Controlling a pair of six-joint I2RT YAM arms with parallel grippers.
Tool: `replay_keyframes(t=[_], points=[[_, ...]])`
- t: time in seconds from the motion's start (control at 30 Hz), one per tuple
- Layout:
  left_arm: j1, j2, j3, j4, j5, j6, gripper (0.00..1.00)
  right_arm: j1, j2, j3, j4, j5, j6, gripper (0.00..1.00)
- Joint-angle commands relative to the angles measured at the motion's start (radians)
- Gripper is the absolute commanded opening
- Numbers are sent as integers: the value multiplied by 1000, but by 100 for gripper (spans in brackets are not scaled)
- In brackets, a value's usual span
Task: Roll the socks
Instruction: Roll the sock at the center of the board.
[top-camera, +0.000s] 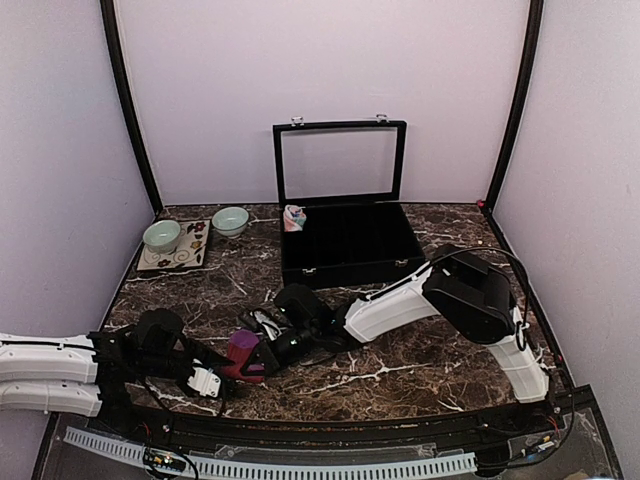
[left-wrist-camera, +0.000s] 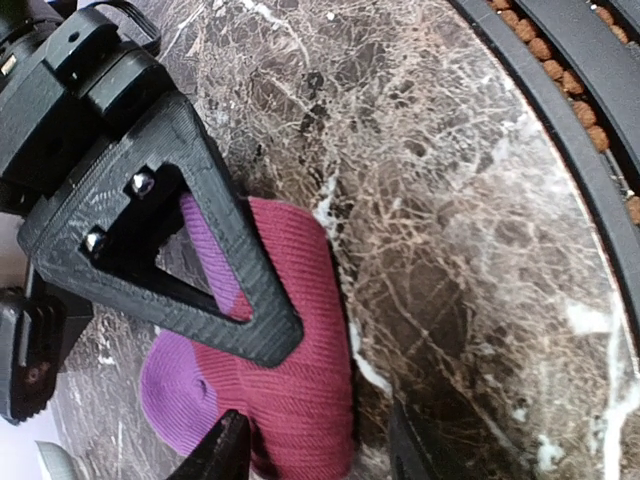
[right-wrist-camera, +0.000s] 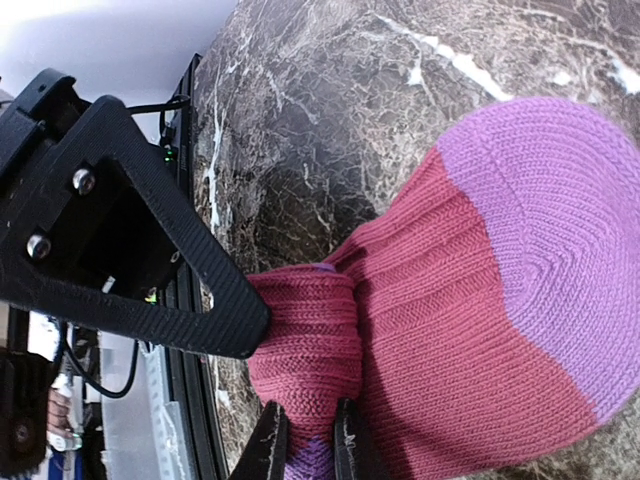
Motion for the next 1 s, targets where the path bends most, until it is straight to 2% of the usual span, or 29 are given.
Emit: replay_keyframes(t=[0.0, 0.2, 0.27, 0.3, 0.33, 0.37, 0.5, 0.53, 0.57, 0.6, 0.73, 0.87, 0.97], points=[[-37, 54, -14, 106, -73, 22, 48, 6, 106, -64, -174, -4, 64, 0], [-108, 98, -48, 185, -118, 59, 39, 5, 107, -79, -140, -28, 97, 0], [-127, 111, -55, 191, -123, 64, 27, 3, 103, -86, -116, -27, 117, 0], [-132, 116, -56, 194, -124, 58, 17, 0, 98, -88, -112, -20, 124, 0], [-134, 120, -54, 193, -122, 48, 7, -1, 95, -89, -109, -13, 126, 4], [-135, 120, -52, 191, -121, 37, 0, -1, 89, -90, -105, -6, 123, 13], [-135, 121, -31, 140, -90, -26, 0, -3, 46, -109, -109, 64, 88, 33], [-135, 121, -28, 133, -87, -42, 0, -3, 28, -121, -108, 92, 79, 43], [-135, 121, -25, 120, -81, -54, 0, -4, 6, -135, -106, 121, 62, 77], [-135, 119, -22, 103, -78, -71, 0, -3, -23, -150, -105, 162, 42, 97], [-121, 111, 4, 69, -49, -169, 0, -5, -150, -235, -107, 338, -13, 99], [-76, 122, 40, 16, 50, -253, 0, -4, -279, -298, -167, 545, -63, 99], [-61, 133, 56, -41, 104, -279, 0, 0, -405, -435, -46, 573, -97, 99]])
